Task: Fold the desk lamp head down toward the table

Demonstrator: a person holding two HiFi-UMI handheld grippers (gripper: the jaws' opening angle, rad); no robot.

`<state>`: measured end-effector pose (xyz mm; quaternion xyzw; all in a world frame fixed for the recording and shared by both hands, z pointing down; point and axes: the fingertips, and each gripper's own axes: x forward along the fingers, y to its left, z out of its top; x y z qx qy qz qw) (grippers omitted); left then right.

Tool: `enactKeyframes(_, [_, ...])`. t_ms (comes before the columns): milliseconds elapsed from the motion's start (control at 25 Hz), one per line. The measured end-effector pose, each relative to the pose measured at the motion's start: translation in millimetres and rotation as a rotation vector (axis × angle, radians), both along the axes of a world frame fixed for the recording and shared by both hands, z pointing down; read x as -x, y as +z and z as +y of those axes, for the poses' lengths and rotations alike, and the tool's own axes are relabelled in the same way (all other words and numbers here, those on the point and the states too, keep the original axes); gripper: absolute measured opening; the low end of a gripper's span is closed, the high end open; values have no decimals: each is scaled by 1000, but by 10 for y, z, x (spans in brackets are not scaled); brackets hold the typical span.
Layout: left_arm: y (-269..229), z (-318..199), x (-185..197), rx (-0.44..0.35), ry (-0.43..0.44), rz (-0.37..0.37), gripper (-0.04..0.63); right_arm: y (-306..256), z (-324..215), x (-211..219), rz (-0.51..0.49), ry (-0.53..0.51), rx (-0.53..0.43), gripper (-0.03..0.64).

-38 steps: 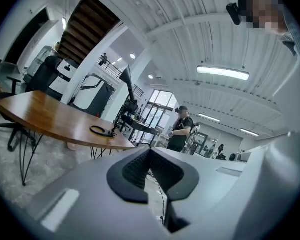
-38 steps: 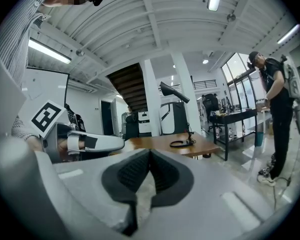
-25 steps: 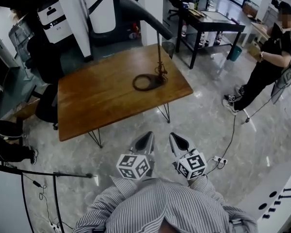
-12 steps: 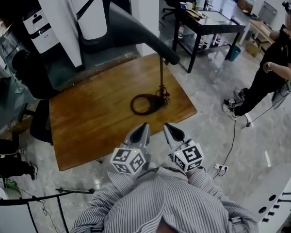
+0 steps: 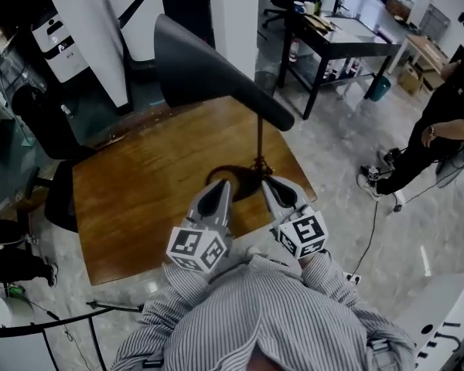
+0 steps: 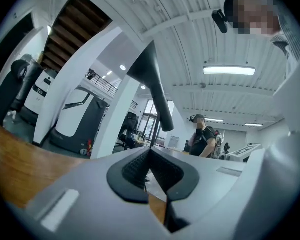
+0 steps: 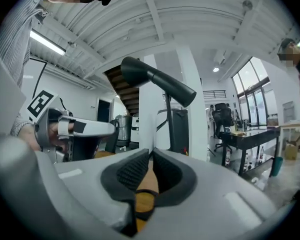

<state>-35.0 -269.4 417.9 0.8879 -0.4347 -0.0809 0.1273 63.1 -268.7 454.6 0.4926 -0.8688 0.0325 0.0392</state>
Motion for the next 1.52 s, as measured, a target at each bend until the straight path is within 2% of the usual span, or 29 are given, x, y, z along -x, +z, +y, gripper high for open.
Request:
enactKeyframes(200, [-185,-269,-23,-76,-15,-47,0,-106,-424,-80,13,8,-43,43])
enactKeyframes(400, [-176,-472,6,-76,-34,-57,0,-117,-717,-97,18,16,-54,98])
enactKeyframes(560, [-266,-555,70,-97,-59,-63,2,-74,-831,-40,20,-18,-51,97])
enactKeyframes(720, [-354,-596,171,-107,-89,-54,17,7,-900,-31,36,-4,-31,93])
enactKeyframes(840, [-396,-624,246,-99,-98,-40,25,27,-941,-51,50,10,-31,52])
enactKeyframes(960, [-497,-626,327,-102,-98,-30,51,33,-952,-43,58,4,-36,49])
enactKeyframes(1080, [-795,-584,400,-155,-101,-51,65,32,-953,-38,49,4,-36,49])
enactKeyframes(1280, [-1394,-512,531,-290,-87,-91,74,44,-949,-35,37,0,-28,49])
enactKeyframes(1520, [-1735,-521,746,-364,-114,-107,91,52,-953,-22,33,-6,-26,49])
